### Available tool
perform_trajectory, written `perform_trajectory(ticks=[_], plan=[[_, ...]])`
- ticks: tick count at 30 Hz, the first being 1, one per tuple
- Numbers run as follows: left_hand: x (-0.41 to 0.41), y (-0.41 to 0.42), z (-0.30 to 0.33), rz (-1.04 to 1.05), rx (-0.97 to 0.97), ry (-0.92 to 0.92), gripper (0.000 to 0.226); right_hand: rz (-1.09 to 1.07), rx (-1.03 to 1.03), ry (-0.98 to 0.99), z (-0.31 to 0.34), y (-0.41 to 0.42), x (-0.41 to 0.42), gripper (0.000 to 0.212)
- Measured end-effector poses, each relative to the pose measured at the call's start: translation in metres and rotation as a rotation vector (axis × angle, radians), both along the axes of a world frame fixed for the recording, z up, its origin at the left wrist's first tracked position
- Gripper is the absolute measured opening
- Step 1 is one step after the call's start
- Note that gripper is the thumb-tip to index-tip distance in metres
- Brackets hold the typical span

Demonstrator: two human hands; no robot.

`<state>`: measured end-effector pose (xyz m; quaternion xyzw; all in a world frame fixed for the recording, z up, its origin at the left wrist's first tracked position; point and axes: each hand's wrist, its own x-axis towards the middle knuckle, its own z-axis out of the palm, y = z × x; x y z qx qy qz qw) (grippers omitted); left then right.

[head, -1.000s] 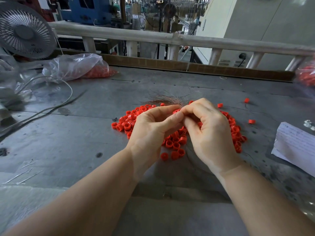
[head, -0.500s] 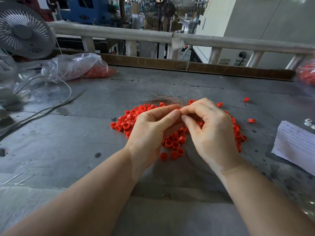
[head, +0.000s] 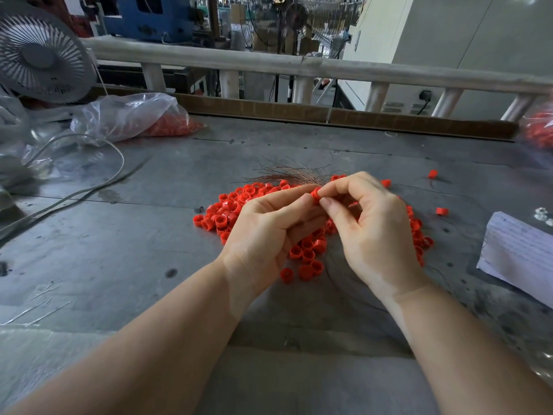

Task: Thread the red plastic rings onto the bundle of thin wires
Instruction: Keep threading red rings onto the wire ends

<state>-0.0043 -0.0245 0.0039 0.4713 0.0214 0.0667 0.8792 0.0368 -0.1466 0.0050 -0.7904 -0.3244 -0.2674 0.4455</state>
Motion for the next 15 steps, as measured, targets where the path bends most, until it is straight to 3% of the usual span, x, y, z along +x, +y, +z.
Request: perform_trajectory(ticks=[15], plan=[[0.0011, 0.0, -0.0026, 0.005, 0.003, -0.004, 0.02, 0.013, -0.016, -0.013, 0.0006, -0.0003, 0.0001, 0.006]])
